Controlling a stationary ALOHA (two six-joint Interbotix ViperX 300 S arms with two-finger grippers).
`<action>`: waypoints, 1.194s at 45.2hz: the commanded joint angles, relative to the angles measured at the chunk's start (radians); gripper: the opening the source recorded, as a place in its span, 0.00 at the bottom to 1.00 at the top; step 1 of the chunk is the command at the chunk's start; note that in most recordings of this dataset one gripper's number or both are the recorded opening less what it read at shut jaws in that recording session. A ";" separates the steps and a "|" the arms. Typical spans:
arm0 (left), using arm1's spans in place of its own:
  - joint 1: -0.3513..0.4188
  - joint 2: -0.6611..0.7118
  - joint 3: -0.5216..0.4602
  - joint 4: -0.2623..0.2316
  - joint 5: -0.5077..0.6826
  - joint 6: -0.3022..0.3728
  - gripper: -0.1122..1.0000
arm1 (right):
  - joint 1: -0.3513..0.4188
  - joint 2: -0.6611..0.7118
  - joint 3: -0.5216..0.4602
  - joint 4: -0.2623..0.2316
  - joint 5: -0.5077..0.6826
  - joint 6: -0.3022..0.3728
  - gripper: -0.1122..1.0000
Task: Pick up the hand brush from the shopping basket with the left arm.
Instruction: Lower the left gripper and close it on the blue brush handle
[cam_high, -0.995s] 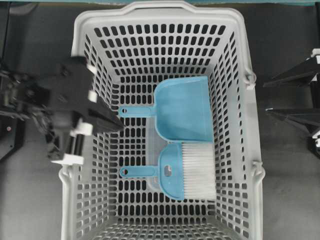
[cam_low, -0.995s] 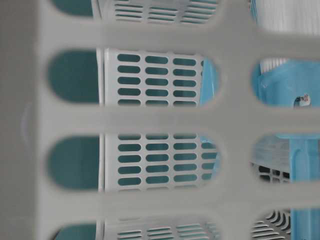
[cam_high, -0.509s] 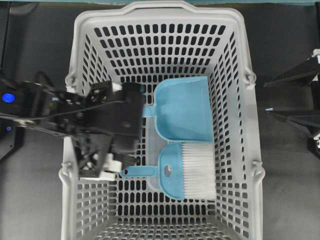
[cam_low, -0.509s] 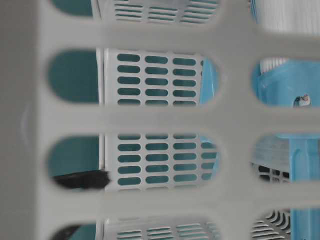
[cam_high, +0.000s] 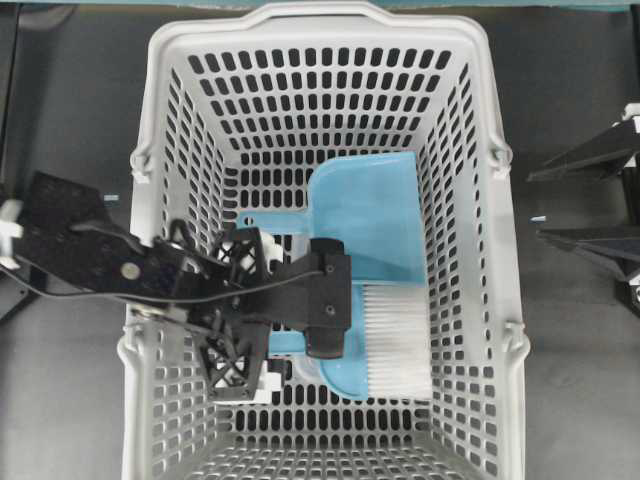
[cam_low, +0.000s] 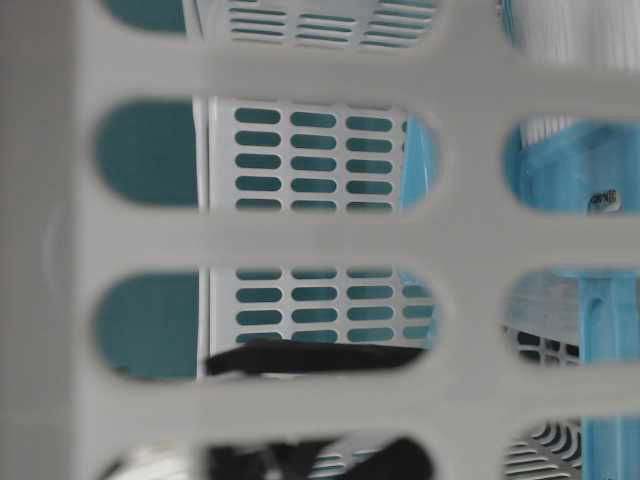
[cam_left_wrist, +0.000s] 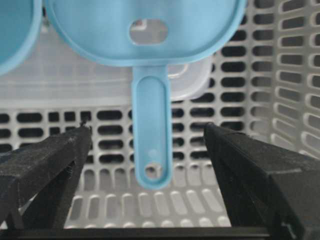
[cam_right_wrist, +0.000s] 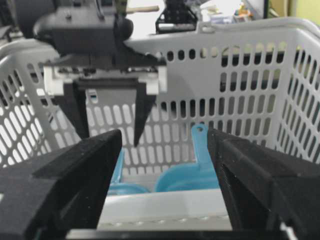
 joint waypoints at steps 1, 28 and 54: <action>-0.006 0.008 0.014 0.003 -0.052 -0.011 0.92 | 0.005 0.005 -0.005 0.003 -0.009 0.003 0.70; -0.012 0.130 0.107 0.003 -0.166 -0.044 0.92 | 0.008 0.003 0.003 0.003 -0.006 0.003 0.70; -0.012 0.141 0.087 0.003 -0.175 -0.052 0.91 | 0.008 0.003 0.012 0.003 -0.011 0.003 0.70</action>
